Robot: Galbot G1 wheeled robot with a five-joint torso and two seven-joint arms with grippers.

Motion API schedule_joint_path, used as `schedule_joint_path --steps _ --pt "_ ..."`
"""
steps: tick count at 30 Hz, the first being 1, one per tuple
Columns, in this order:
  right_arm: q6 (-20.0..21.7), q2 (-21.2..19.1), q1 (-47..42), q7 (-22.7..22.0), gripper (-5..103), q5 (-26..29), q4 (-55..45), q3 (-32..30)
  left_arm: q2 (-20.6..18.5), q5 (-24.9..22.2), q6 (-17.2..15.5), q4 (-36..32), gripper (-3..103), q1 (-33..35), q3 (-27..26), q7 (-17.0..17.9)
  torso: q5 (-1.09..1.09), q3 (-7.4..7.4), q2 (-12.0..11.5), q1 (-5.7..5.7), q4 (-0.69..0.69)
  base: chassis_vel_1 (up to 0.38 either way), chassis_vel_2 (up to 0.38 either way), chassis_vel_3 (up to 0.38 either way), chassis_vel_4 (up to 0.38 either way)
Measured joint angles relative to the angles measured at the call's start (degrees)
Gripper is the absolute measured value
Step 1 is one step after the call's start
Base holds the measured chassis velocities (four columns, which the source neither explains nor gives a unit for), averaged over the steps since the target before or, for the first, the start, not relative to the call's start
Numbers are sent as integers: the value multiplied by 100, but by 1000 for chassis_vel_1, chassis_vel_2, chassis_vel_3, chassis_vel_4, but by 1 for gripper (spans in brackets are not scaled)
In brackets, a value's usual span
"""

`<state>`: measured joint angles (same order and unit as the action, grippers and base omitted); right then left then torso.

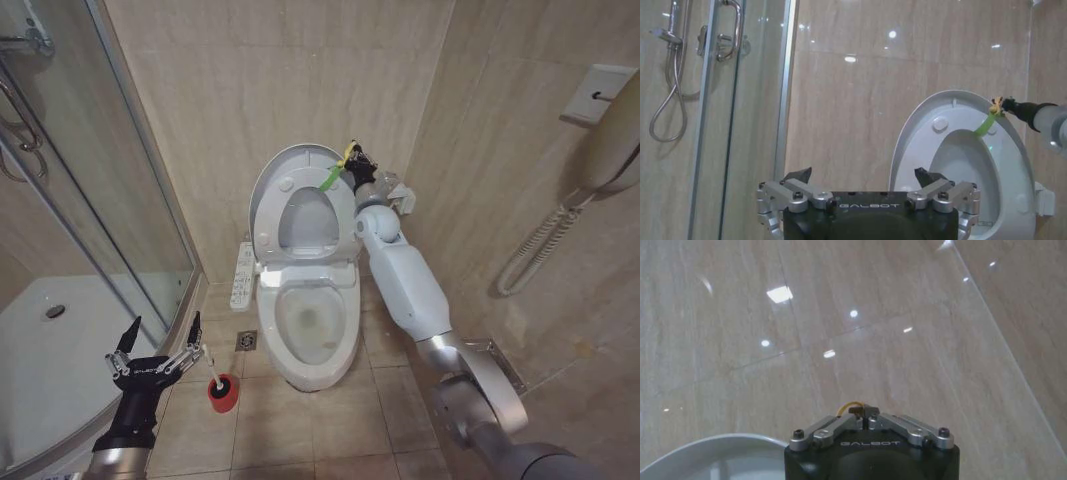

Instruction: Open the toilet lid, clean the toilet bowl with a toilet brush, close the toilet lid, and flush.

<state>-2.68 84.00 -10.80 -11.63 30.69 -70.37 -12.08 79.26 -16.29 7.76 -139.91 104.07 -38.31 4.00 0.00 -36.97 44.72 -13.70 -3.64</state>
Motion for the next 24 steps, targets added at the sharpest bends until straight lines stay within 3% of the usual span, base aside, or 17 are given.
schedule_joint_path --steps 24 --pt "-367 523 546 57 1 -726 1233 38 0 0 0 0 100 0 0 0 0 0 1 0 2 0 0 0 0"
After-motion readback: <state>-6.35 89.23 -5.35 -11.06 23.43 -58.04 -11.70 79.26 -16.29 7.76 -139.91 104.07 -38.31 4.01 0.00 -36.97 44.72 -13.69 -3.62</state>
